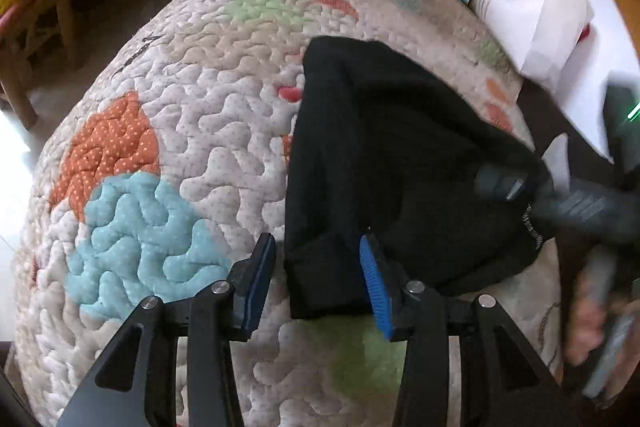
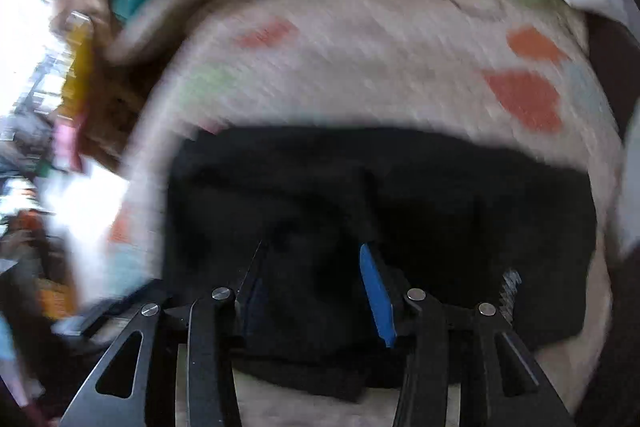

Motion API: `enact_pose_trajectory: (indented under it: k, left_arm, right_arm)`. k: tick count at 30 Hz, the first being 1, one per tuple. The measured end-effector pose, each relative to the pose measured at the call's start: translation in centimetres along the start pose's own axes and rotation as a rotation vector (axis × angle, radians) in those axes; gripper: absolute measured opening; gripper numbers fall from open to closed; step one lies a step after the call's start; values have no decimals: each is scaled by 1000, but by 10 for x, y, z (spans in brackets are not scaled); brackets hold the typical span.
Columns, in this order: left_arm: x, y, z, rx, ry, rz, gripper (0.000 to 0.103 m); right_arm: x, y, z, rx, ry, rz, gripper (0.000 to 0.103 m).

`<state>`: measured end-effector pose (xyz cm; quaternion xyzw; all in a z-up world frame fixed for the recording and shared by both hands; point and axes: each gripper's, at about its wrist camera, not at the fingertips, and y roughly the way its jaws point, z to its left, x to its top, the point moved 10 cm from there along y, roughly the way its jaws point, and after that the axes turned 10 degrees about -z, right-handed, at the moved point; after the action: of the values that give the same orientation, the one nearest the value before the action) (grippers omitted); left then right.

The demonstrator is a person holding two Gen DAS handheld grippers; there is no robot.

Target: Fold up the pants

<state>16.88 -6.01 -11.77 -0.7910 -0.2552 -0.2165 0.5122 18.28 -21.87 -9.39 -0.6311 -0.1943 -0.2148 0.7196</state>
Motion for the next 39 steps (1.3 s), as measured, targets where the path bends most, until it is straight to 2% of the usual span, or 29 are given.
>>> enact_pose_trajectory:
  k: [1, 2, 5, 7, 10, 12, 15, 18, 19, 22, 24, 26, 29, 32, 36, 37, 39]
  left_arm:
    - [0, 0, 0, 3, 4, 9, 45]
    - [1, -2, 1, 1, 2, 17, 45]
    - [10, -9, 0, -26, -25, 2, 45]
    - [18, -16, 0, -18, -16, -23, 47]
    - [22, -17, 2, 28, 4, -50, 47]
    - [17, -15, 2, 27, -4, -35, 47]
    - [7, -8, 2, 36, -5, 2, 47]
    - [3, -8, 3, 43, -10, 5, 47]
    - [3, -8, 4, 43, -14, 6, 47]
    - [3, -7, 6, 38, -42, 15, 48]
    - [3, -6, 6, 36, -49, 19, 49]
    - [3, -6, 6, 38, -56, 25, 49]
    - [6, -8, 7, 36, -73, 31, 50]
    - [11, -15, 10, 45, -79, 14, 50]
    - [24, -24, 9, 36, -72, -20, 52]
    - [28, -26, 3, 11, -63, -17, 53]
    - [35, -29, -10, -21, -34, -9, 53]
  right_arm:
    - [-11, 7, -10, -45, 11, 30, 55]
    - [-15, 9, -15, -36, 40, 33, 55]
    - [-10, -6, -23, 11, 132, -13, 57]
    - [5, -21, -23, 7, 140, -90, 58]
    - [31, -33, 2, 67, 88, -155, 58]
    - [49, -34, 33, 114, 18, -165, 58]
    - [62, -17, 83, 216, -60, -113, 56]
    - [66, 9, 122, 367, -19, -17, 46]
    - [69, 23, 127, 381, 18, 13, 46]
    - [69, 57, 123, 337, 70, 72, 46]
    - [75, 71, 111, 251, 69, 47, 46]
    - [84, 67, 104, 228, 84, 3, 46]
    - [92, 30, 79, 207, 120, -103, 50]
    - [94, -17, 36, 162, 139, -200, 61]
    - [60, -82, -50, 16, 244, -294, 65]
    - [39, -101, -78, -31, 328, -317, 65]
    - [7, -117, -109, -9, 507, -346, 67]
